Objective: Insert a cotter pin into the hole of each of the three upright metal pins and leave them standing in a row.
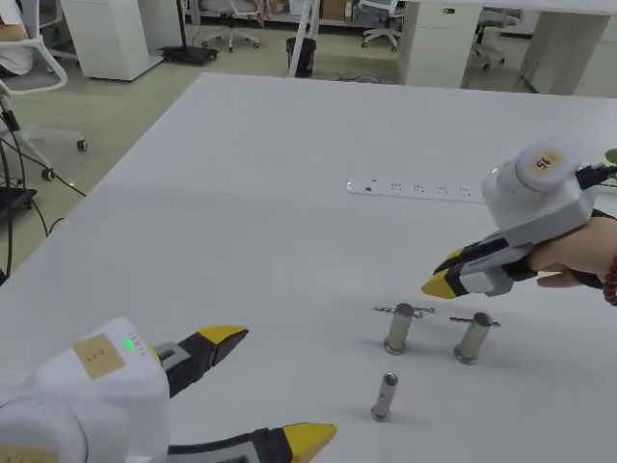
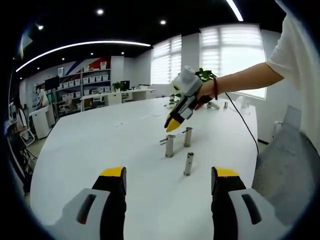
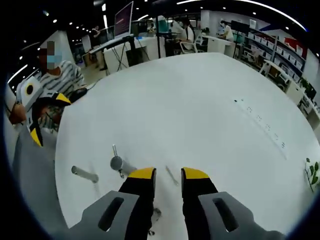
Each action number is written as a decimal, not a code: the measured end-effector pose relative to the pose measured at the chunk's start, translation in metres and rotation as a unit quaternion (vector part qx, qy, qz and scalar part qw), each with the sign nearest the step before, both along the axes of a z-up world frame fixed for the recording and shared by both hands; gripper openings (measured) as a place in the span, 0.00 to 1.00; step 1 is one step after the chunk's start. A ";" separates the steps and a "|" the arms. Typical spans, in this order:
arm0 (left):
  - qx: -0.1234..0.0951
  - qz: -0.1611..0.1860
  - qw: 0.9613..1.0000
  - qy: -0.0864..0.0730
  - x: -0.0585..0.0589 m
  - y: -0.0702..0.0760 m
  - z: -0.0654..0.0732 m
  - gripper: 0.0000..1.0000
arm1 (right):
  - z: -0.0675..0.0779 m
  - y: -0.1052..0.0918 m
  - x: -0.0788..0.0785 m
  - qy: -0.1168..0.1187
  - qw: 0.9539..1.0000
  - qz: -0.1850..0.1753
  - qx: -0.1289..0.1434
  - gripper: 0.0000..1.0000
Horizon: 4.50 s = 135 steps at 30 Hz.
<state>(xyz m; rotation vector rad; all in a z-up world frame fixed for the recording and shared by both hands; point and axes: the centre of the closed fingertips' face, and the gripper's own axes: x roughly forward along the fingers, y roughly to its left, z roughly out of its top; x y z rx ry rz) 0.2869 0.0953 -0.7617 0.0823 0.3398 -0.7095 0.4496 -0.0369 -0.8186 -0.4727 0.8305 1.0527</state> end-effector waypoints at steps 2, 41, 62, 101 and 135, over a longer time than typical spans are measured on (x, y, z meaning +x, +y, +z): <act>0.000 0.000 1.000 0.001 0.001 0.000 -0.001 0.68 | -0.008 -0.002 0.002 0.005 1.000 0.004 -0.009 0.20; -0.005 0.000 1.000 0.015 0.004 0.001 -0.010 0.66 | -0.047 -0.008 0.006 -0.013 0.981 0.148 -0.128 0.05; -0.009 0.005 1.000 0.022 0.006 0.006 -0.004 0.61 | -0.039 -0.006 0.012 -0.048 0.976 0.160 -0.139 0.02; -0.093 -0.005 0.994 0.065 0.025 -0.019 0.046 0.34 | 0.085 0.040 -0.076 -0.224 0.956 0.188 -0.038 0.02; -0.195 -0.012 0.967 0.163 0.014 -0.065 0.044 0.12 | 0.088 0.055 -0.148 -0.267 0.933 0.238 -0.046 0.02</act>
